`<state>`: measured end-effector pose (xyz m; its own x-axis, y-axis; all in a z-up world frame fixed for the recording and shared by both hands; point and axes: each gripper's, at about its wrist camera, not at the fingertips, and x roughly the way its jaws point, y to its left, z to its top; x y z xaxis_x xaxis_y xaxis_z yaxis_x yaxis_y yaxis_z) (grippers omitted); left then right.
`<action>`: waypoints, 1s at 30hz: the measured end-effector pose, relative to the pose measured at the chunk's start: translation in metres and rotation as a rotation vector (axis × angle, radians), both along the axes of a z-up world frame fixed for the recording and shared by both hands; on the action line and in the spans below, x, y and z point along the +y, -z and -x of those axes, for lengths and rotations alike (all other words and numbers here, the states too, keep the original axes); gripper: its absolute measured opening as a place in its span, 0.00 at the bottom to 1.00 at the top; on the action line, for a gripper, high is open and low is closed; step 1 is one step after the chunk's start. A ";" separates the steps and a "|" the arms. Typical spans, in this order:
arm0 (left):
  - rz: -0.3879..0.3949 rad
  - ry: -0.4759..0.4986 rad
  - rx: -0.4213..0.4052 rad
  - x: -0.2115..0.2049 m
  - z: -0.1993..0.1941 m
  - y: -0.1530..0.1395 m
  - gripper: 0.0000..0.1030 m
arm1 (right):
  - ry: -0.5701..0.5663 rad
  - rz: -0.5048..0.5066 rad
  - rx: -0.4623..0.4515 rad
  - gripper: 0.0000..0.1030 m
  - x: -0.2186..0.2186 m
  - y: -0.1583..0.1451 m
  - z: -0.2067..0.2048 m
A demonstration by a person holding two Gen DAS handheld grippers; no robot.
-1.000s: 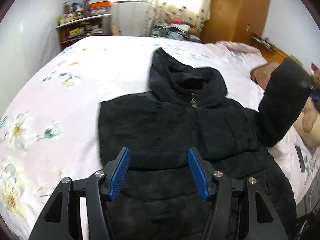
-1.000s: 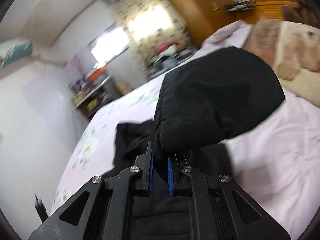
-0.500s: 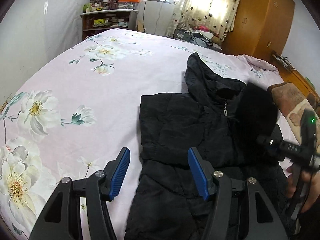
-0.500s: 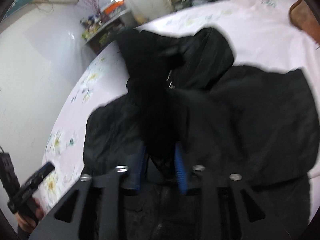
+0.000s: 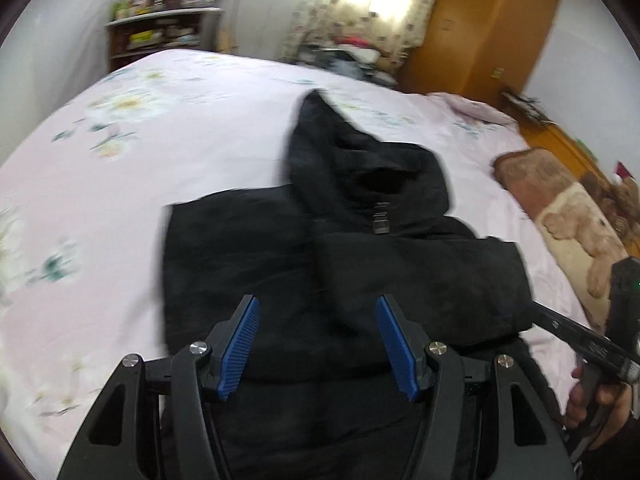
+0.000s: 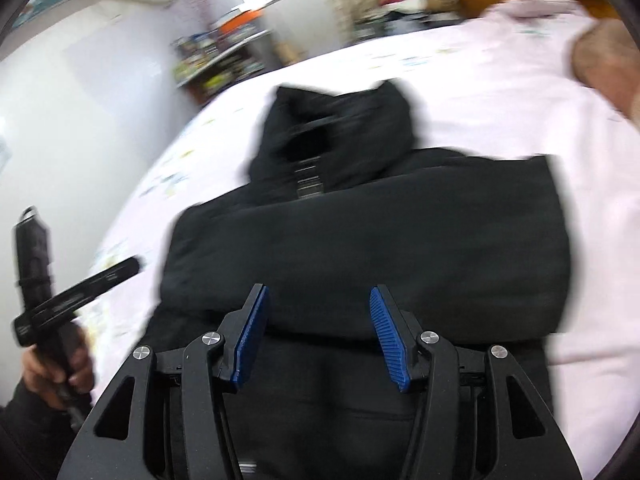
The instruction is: Fold large clothes
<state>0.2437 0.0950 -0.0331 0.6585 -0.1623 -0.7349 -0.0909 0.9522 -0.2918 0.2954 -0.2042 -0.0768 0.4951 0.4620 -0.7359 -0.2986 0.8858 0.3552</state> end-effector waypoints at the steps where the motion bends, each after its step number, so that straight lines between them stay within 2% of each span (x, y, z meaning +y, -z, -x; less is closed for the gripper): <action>1: 0.004 0.022 -0.017 -0.009 -0.005 0.000 0.61 | 0.057 0.008 -0.001 0.52 -0.018 0.001 -0.006; 3: 0.008 0.070 -0.042 -0.027 -0.021 0.007 0.61 | 0.158 0.051 -0.025 0.51 -0.045 0.003 -0.015; 4: -0.010 0.085 -0.035 -0.034 -0.029 0.015 0.61 | 0.185 0.073 -0.033 0.44 -0.054 0.004 -0.017; 6: -0.111 0.083 0.043 -0.044 -0.045 0.046 0.60 | 0.218 0.122 -0.013 0.35 -0.060 0.018 -0.031; 7: -0.145 0.073 0.096 -0.043 -0.052 0.067 0.60 | 0.223 0.141 0.009 0.34 -0.060 0.029 -0.037; 8: -0.126 0.070 0.119 -0.038 -0.055 0.084 0.62 | 0.225 0.151 0.027 0.32 -0.059 0.037 -0.041; 9: -0.096 0.071 0.104 -0.033 -0.053 0.095 0.62 | 0.217 0.161 0.061 0.26 -0.058 0.053 -0.046; 10: -0.089 0.075 0.091 -0.031 -0.052 0.098 0.62 | 0.200 0.170 0.085 0.24 -0.055 0.069 -0.050; 13: -0.134 0.076 0.086 -0.038 -0.052 0.098 0.63 | 0.196 0.195 0.059 0.24 -0.051 0.085 -0.051; 17: -0.141 0.071 0.110 -0.039 -0.055 0.093 0.63 | 0.188 0.254 0.064 0.24 -0.043 0.084 -0.055; 19: -0.125 0.063 0.141 -0.038 -0.056 0.082 0.63 | 0.185 0.240 0.086 0.24 -0.048 0.072 -0.058; 20: -0.103 0.064 0.150 -0.037 -0.056 0.072 0.62 | 0.184 0.225 0.069 0.24 -0.051 0.060 -0.057; 22: -0.084 0.086 0.104 -0.034 -0.053 0.054 0.62 | 0.187 0.188 0.004 0.24 -0.058 0.037 -0.053; 25: -0.177 0.098 0.019 -0.040 -0.063 0.039 0.62 | 0.215 0.185 -0.050 0.24 -0.066 0.015 -0.066; 26: -0.201 0.086 0.026 -0.041 -0.073 0.041 0.62 | 0.220 0.191 -0.051 0.24 -0.068 0.014 -0.075; 30: -0.187 0.065 0.103 -0.032 -0.103 0.083 0.66 | 0.235 0.267 -0.020 0.24 -0.066 0.031 -0.119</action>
<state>0.3463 0.0631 -0.1163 0.5714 -0.0568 -0.8187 -0.0476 0.9936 -0.1021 0.4144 -0.2699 -0.1082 0.5804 0.1259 -0.8045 -0.0798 0.9920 0.0976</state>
